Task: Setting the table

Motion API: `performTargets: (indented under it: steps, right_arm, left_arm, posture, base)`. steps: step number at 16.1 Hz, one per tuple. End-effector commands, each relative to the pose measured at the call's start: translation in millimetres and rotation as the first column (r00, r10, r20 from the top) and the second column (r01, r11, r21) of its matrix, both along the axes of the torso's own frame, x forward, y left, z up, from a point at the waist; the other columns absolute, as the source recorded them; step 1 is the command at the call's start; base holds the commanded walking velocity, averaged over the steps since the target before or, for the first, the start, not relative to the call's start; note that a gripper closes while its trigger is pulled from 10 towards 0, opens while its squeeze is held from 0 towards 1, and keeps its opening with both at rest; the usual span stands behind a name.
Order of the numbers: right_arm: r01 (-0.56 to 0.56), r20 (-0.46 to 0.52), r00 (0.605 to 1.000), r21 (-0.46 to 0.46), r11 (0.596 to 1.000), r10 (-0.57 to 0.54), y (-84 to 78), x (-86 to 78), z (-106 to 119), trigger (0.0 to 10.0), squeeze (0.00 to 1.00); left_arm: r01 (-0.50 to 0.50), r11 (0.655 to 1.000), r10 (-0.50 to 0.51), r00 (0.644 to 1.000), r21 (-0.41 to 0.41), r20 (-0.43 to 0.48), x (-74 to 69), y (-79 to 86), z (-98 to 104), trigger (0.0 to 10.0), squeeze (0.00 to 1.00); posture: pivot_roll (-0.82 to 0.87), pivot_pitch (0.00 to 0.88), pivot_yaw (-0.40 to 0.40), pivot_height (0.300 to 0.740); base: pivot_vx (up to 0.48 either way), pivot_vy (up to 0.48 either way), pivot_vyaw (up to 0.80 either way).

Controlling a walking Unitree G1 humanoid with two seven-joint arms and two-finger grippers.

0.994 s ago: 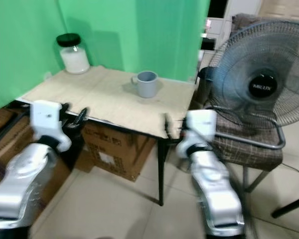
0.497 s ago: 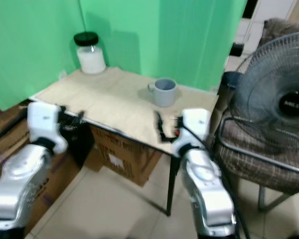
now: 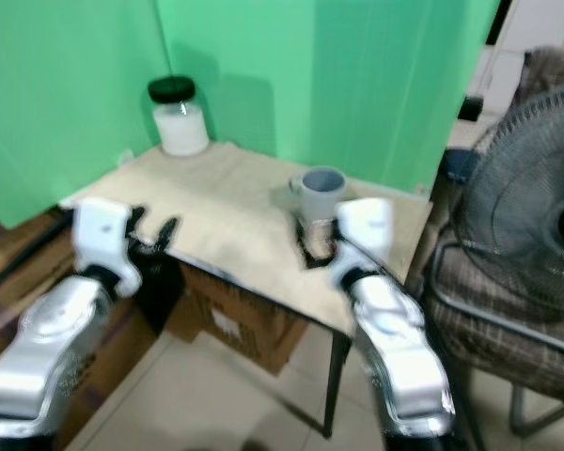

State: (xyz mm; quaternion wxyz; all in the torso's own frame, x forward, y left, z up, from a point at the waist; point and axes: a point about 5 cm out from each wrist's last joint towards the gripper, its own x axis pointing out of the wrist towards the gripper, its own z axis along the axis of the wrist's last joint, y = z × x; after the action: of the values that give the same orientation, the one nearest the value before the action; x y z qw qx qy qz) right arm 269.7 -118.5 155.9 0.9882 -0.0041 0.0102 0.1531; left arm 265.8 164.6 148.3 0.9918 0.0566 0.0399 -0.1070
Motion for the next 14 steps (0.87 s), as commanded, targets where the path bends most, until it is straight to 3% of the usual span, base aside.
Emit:
performTargets:
  steps: [1,2,3,4,6,9,12,14]
  right_arm:
    - [0.012,0.01,1.0,-0.011,1.0,-0.011,-8.3,3.1,3.0,10.0,0.0]
    - [-0.028,0.027,0.999,0.001,1.0,0.028,-5.4,4.2,5.7,10.0,0.0]
    - [-0.057,0.04,0.998,0.005,0.998,0.057,-3.4,4.7,8.0,10.0,0.82]
    - [-0.095,0.051,0.994,-0.005,0.996,0.095,-1.0,5.8,10.6,10.0,1.0]
    - [-0.207,0.003,0.978,-0.127,0.97,0.209,3.2,17.3,9.3,10.0,1.0]
    - [-0.284,-0.041,0.958,-0.226,0.932,0.282,4.1,35.2,10.3,10.0,1.0]
    - [-0.356,-0.119,0.934,-0.36,0.862,0.336,17.5,72.4,15.3,10.0,1.0]
    - [-0.349,-0.178,0.937,-0.45,0.822,0.301,17.4,90.9,13.3,10.0,1.0]
  left_arm:
    - [0.022,1.0,-0.022,1.0,-0.001,0.014,0.7,-5.1,3.7,10.0,0.0]
    - [0.025,1.0,-0.025,1.0,0.001,0.012,0.3,-4.9,3.6,10.0,0.0]
    - [0.03,1.0,-0.03,1.0,0.004,0.009,0.1,-4.9,3.3,10.0,0.0]
    - [0.036,0.999,-0.036,0.999,0.004,0.003,-0.2,-4.9,2.6,10.0,0.0]
    - [0.107,0.993,-0.103,0.992,0.051,-0.074,-4.1,-7.9,-8.7,10.0,0.0]
    - [0.203,0.978,-0.196,0.973,0.045,-0.124,-8.5,-14.4,-14.1,10.0,0.0]
    - [0.398,0.915,-0.38,0.904,0.059,-0.195,-17.3,-19.9,-18.2,10.0,0.0]
    - [0.456,0.888,-0.434,0.874,0.057,-0.217,-19.4,-20.4,-18.2,10.0,0.0]
  posture:
    - [0.09,0.0,0.061,0.74]
    - [0.09,0.0,0.063,0.74]
    - [0.09,0.0,0.064,0.74]
    - [0.09,0.0,0.066,0.74]
    - [0.08,0.0,0.073,0.74]
    - [0.08,0.0,0.079,0.74]
    - [0.07,0.0,0.093,0.74]
    - [0.07,0.0,0.094,0.74]
  base:
    - [0.326,0.0,0.0]
    - [0.322,0.0,0.0]
    - [0.289,0.0,0.0]
    - [0.0,0.0,0.0]
    - [0.0,0.0,0.0]
    - [0.0,0.0,0.0]
    - [0.0,0.0,0.0]
    - [0.0,0.0,0.0]
